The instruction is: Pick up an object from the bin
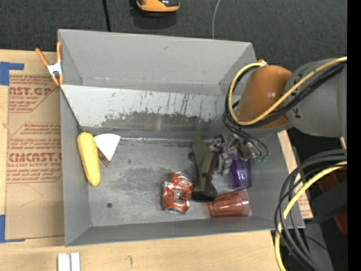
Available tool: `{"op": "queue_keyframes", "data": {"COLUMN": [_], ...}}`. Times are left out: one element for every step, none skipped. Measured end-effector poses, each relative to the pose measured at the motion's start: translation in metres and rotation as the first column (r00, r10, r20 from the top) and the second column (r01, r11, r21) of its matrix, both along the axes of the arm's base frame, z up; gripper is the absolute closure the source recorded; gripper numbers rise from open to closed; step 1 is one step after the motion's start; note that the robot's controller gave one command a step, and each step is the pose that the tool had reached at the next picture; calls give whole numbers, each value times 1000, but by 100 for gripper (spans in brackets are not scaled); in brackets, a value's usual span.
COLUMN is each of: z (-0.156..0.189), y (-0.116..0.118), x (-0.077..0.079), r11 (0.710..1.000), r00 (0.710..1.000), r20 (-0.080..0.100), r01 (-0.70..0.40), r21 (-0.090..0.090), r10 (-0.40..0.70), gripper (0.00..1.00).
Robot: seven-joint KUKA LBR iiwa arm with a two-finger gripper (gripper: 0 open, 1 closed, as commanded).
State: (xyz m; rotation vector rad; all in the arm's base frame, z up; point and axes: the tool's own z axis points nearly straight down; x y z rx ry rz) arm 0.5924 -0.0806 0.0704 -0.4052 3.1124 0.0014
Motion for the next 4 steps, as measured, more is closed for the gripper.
{"op": "queue_keyframes", "data": {"z": [0, 55, 123, 159], "y": [0, 5, -8, 7], "x": [0, -3, 1, -27], "r11": [1000, 1000, 999, 1000], "r00": [1000, 1000, 999, 1000], "r20": [0, -7, -2, -2], "r01": [0, 5, -43, 7], "r21": [0, 0, -1, 0], "r10": [0, -5, 43, -7], "gripper": [100, 100, 100, 100]}}
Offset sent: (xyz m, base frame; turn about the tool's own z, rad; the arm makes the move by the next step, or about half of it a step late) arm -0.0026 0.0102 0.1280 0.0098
